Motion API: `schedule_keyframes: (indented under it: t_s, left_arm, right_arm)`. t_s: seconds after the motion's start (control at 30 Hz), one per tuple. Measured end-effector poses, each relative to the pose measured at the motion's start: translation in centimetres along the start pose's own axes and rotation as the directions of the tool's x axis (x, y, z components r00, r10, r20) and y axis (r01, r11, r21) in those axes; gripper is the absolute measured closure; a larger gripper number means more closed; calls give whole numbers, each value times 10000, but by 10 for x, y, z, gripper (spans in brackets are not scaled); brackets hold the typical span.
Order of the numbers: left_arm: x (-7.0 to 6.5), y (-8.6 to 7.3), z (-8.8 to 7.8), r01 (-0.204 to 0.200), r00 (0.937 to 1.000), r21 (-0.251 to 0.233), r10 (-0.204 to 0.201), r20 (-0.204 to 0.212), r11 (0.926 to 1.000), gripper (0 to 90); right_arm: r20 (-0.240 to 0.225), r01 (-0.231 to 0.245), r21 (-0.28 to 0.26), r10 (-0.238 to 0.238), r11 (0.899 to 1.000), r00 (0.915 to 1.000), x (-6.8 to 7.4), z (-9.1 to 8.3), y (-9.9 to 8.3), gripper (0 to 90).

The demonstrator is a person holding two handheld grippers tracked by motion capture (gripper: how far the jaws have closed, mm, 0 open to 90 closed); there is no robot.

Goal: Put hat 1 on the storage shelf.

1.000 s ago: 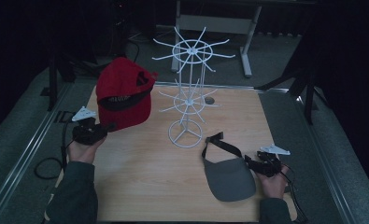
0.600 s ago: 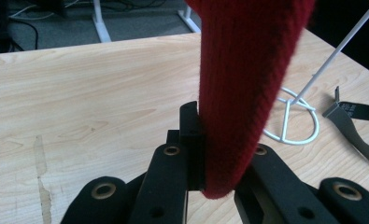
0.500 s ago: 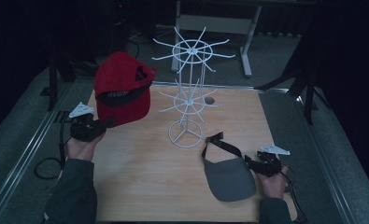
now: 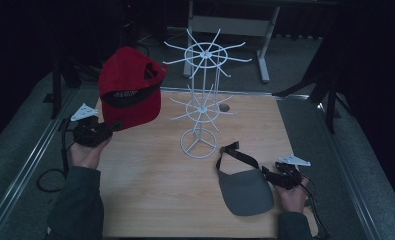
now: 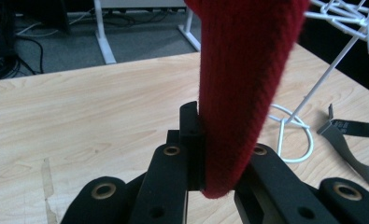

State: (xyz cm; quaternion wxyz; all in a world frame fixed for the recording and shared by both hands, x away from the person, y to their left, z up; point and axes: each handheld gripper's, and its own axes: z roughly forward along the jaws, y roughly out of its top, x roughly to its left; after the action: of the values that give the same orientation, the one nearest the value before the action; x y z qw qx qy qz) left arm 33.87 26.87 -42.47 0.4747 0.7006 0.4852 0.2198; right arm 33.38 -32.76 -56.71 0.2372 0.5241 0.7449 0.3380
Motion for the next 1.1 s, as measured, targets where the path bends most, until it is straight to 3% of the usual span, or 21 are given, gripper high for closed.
schedule_keyframes:
  t_s: [1.1]
  left_arm:
    - [-2, 25, -5, 22, 9999, -644, -16, 102, 9979, 858]
  right_arm:
    - [-1, 15, 14, -15, 10000, 10000, 0, 0, 0, 377]
